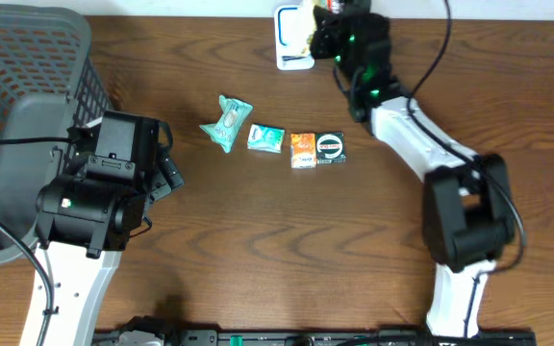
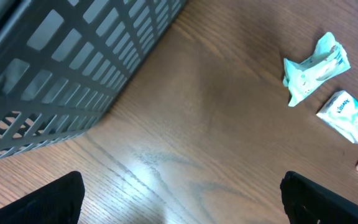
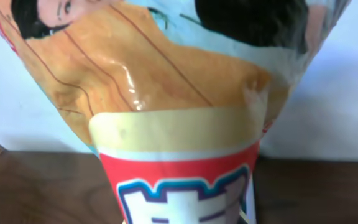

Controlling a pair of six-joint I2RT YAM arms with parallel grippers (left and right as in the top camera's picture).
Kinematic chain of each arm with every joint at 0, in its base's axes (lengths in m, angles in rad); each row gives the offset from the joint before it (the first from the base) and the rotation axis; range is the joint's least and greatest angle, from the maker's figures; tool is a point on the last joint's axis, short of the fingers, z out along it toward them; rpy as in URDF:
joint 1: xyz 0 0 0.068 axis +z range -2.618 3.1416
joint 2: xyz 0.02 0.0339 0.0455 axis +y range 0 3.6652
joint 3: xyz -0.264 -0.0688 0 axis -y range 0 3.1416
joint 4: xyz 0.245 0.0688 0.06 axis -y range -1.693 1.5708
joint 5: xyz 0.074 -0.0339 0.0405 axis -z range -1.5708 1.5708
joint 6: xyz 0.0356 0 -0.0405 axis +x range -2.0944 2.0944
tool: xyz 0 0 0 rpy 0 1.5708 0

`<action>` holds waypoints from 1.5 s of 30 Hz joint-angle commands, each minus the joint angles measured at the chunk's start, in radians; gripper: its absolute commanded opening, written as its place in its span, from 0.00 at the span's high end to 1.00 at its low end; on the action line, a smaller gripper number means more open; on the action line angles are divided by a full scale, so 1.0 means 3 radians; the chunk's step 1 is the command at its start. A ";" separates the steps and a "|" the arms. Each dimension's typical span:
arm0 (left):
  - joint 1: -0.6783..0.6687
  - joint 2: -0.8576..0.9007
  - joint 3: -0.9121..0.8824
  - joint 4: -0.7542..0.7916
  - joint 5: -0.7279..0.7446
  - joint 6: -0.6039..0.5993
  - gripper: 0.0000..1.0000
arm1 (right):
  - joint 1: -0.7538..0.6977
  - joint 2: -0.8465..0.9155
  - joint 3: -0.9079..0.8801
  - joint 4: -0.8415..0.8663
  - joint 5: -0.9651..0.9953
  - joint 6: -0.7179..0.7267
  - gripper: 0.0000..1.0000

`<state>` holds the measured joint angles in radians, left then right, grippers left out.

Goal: Scan the item barcode

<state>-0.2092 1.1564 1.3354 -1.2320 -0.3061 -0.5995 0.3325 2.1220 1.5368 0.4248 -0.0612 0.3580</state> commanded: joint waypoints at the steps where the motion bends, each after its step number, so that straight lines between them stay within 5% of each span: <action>1: 0.0018 -0.0005 0.0006 -0.0006 -0.0067 -0.0015 0.00 | -0.0020 0.0450 0.0427 0.0062 0.0079 0.0275 0.99; 9: 0.0018 -0.0005 0.0006 -0.0006 -0.0067 -0.0015 0.00 | 0.0102 0.0951 0.1369 -0.0451 0.0333 -0.0360 0.99; 28: 0.0018 -0.0005 0.0006 -0.0006 -0.0067 -0.0015 0.00 | 0.0033 0.0815 0.1389 -0.0587 0.0458 -0.0525 0.99; 36: 0.0018 -0.0005 0.0006 -0.0006 -0.0067 -0.0015 0.00 | -0.0684 0.0024 0.1389 -0.2299 0.1211 -0.0983 0.99; 41: 0.0018 -0.0004 0.0006 -0.0006 -0.0067 -0.0015 0.00 | -0.1488 -0.0027 0.1376 -0.3414 0.1371 -0.2149 0.99; 42: 0.0018 -0.0004 0.0006 -0.0006 -0.0067 -0.0015 0.00 | -0.1703 0.0017 0.1369 -0.3553 0.1631 -0.2168 0.83; 43: 0.0018 -0.0004 0.0006 -0.0006 -0.0067 -0.0015 0.00 | -0.1859 0.0048 0.1368 -0.3671 0.1743 -0.2168 0.25; 44: 0.0018 -0.0004 0.0006 -0.0006 -0.0067 -0.0015 0.00 | -0.1977 0.0066 0.1368 -0.3769 0.1738 -0.2162 0.01; 45: 0.0018 -0.0004 0.0006 -0.0006 -0.0067 -0.0015 0.00 | -0.2088 0.0079 0.1368 -0.3891 0.1681 -0.2029 0.01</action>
<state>-0.2092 1.1564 1.3354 -1.2308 -0.3061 -0.5995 -0.2157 2.1254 1.9491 -0.6872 0.3763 -0.2188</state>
